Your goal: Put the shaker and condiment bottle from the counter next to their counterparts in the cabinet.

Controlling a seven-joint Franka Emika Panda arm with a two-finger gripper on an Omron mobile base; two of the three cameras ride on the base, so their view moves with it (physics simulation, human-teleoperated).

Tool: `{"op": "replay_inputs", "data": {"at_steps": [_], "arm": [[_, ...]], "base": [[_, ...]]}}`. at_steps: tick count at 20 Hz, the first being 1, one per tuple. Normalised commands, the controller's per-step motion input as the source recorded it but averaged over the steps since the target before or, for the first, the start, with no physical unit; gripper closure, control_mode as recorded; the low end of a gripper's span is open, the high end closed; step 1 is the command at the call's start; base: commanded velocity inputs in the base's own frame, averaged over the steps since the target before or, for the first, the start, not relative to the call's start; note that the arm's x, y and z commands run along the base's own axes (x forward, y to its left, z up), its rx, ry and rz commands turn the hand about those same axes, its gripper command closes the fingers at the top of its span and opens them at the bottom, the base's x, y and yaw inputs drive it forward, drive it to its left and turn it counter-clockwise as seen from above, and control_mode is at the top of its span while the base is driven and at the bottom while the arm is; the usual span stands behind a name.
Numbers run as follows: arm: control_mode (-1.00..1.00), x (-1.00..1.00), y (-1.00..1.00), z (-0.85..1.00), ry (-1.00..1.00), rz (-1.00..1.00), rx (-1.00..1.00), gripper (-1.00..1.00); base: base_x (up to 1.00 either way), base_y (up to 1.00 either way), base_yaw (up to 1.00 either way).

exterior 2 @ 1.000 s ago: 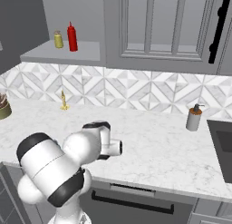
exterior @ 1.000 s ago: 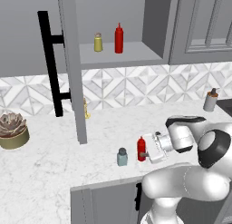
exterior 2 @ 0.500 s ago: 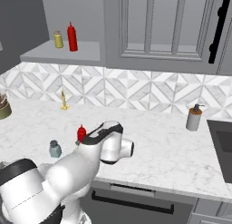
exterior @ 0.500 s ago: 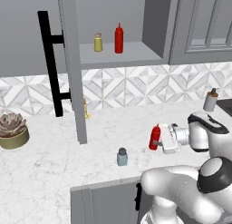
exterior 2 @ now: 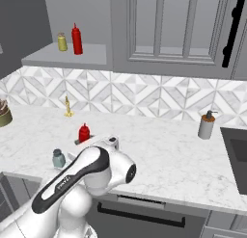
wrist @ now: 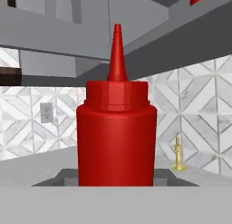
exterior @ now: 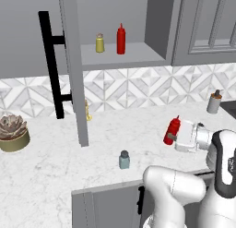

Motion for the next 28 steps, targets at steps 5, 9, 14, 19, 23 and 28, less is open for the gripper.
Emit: {"op": "replay_inputs", "data": {"at_steps": [5, 9, 14, 19, 23, 28], "arm": [[-1.00, -0.10, 0.49, 0.86, 0.12, -0.48, -0.06, 1.00], [-1.00, -0.02, 0.20, 0.91, 0.06, -0.37, -0.02, 1.00], [-1.00, -0.10, 0.04, 0.91, 0.04, -0.32, 0.00, 1.00], [-1.00, -0.26, 0.00, 0.62, -0.03, -0.21, -0.01, 1.00], [-1.00, -0.03, 0.15, 0.88, 0.01, -0.17, -0.04, 1.00], [-1.00, -0.22, 0.12, 0.79, 0.00, -0.13, -0.04, 1.00]], "base": [[0.00, 0.00, 0.00], [0.00, 0.00, 0.00], [0.00, 0.00, 0.00], [0.00, 0.00, 0.00], [0.00, 0.00, 0.00], [0.00, 0.00, 0.00]]}}
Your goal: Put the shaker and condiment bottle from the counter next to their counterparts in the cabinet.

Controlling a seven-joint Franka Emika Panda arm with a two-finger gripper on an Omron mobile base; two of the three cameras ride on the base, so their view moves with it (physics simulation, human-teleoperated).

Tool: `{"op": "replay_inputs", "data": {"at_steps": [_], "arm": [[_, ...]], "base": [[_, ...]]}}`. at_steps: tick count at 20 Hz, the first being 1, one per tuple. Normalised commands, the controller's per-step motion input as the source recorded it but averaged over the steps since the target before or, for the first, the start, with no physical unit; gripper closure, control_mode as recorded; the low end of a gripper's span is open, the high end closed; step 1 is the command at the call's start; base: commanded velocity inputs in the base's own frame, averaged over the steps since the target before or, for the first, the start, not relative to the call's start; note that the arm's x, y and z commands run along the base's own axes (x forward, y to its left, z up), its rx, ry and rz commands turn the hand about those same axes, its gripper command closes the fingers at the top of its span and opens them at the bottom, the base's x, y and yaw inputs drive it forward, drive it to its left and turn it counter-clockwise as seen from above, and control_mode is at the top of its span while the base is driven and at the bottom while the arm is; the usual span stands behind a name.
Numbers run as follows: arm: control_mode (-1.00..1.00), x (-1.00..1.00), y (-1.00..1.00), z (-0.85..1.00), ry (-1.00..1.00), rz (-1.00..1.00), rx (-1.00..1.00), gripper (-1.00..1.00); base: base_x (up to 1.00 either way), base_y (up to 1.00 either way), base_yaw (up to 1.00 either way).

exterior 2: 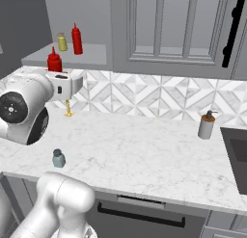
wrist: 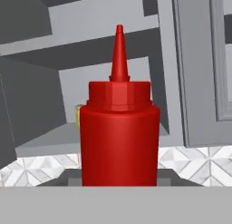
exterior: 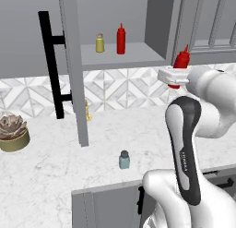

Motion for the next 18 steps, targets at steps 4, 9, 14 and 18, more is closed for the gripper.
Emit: {"op": "replay_inputs", "data": {"at_steps": [4, 9, 14, 18], "arm": [[-1.00, 0.00, 0.30, 0.07, 0.01, 0.00, -0.08, 1.00], [-1.00, 0.00, 0.05, 0.55, 0.02, -0.01, -0.11, 1.00], [-1.00, -0.01, 0.00, 0.26, 0.00, -0.05, -0.11, 1.00], [-1.00, 0.00, 0.00, -0.02, 0.00, -0.08, -0.04, 1.00]], "base": [[0.00, 0.00, 0.00], [0.00, 0.00, 0.00], [0.00, 0.00, 0.00], [0.00, 0.00, 0.00]]}}
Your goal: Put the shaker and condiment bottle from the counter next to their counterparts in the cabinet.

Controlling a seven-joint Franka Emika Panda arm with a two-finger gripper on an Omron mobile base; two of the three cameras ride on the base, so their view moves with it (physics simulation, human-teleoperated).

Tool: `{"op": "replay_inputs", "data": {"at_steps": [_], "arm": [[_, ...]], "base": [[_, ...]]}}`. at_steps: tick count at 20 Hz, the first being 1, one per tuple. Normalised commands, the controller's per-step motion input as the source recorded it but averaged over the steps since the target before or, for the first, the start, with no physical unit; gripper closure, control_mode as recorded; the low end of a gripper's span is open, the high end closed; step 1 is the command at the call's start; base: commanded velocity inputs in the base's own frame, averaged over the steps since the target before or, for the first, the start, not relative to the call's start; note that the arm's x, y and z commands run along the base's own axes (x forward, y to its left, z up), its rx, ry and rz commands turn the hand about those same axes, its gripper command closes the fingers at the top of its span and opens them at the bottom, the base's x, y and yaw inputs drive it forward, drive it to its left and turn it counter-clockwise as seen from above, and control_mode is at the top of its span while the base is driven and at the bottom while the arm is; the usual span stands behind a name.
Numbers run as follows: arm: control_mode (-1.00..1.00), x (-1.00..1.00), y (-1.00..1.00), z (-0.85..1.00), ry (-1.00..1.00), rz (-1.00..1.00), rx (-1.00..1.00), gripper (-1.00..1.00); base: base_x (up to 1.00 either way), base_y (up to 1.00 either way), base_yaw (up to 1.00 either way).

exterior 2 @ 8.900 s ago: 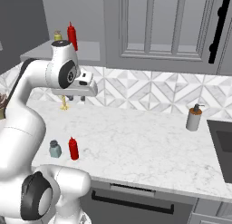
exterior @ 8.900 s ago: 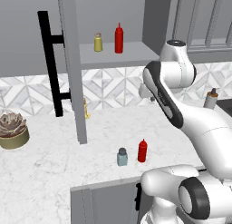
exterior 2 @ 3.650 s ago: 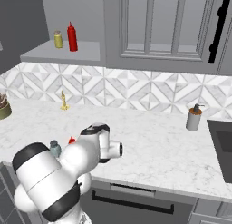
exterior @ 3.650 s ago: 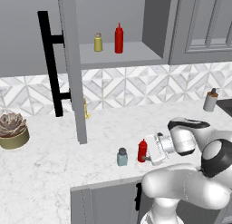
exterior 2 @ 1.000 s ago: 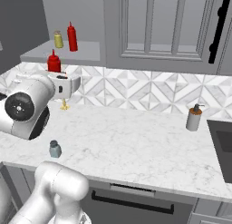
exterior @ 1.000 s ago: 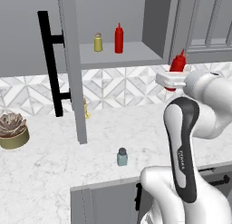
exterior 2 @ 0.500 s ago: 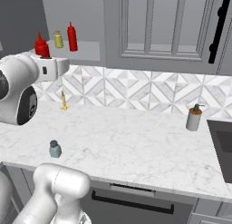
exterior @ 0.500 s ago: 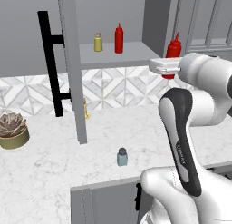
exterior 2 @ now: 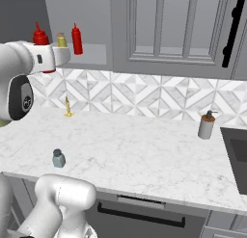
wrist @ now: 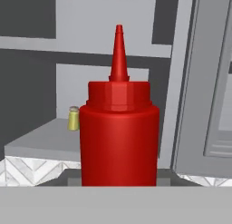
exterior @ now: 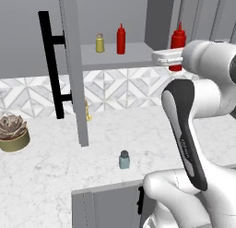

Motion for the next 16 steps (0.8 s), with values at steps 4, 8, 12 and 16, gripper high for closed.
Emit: {"op": "replay_inputs", "data": {"at_steps": [4, 8, 12, 16], "arm": [[-1.00, 0.02, 0.01, -0.13, 0.00, -0.10, 0.02, 1.00], [-1.00, 0.24, 0.00, -0.07, 0.00, -0.01, 0.06, 1.00], [-1.00, 0.27, 0.00, 0.00, 0.00, 0.00, 0.01, 1.00], [-1.00, 0.26, 0.00, 0.00, 0.00, 0.00, 0.00, 1.00]], "base": [[0.00, 0.00, 0.00], [0.00, 0.00, 0.00], [0.00, 0.00, 0.00], [0.00, 0.00, 0.00]]}}
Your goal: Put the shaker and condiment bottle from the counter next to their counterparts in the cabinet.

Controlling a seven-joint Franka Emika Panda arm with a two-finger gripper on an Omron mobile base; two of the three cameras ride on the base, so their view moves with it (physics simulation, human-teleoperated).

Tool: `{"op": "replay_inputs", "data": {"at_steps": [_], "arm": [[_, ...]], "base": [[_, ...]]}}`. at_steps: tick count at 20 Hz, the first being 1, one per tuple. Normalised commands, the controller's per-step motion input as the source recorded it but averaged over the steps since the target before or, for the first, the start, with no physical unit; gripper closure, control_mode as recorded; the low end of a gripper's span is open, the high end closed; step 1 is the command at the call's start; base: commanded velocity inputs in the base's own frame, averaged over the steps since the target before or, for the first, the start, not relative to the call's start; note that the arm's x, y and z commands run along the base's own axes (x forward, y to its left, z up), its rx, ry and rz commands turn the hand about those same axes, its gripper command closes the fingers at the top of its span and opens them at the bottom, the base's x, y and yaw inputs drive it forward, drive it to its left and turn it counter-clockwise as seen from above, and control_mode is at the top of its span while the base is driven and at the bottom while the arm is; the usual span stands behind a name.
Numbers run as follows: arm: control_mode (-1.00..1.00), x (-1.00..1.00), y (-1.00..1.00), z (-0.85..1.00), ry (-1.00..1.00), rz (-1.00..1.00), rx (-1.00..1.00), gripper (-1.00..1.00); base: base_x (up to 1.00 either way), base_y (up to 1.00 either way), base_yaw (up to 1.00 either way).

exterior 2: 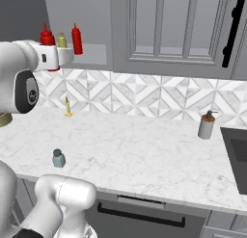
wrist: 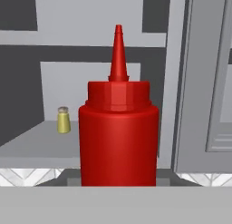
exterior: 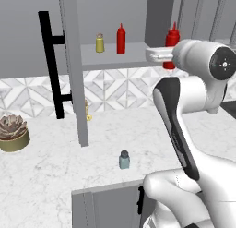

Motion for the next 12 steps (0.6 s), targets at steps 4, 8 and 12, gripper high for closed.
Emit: {"op": "replay_inputs", "data": {"at_steps": [4, 8, 12], "arm": [[-1.00, 0.17, 0.00, 0.00, -0.02, 0.00, 0.00, 1.00], [-1.00, 0.25, 0.02, -0.01, -0.01, 0.00, 0.00, 1.00], [-1.00, 0.38, 0.01, 0.00, 0.00, 0.00, 0.00, 1.00]], "base": [[0.00, 0.00, 0.00], [0.00, 0.00, 0.00], [0.00, 0.00, 0.00]]}}
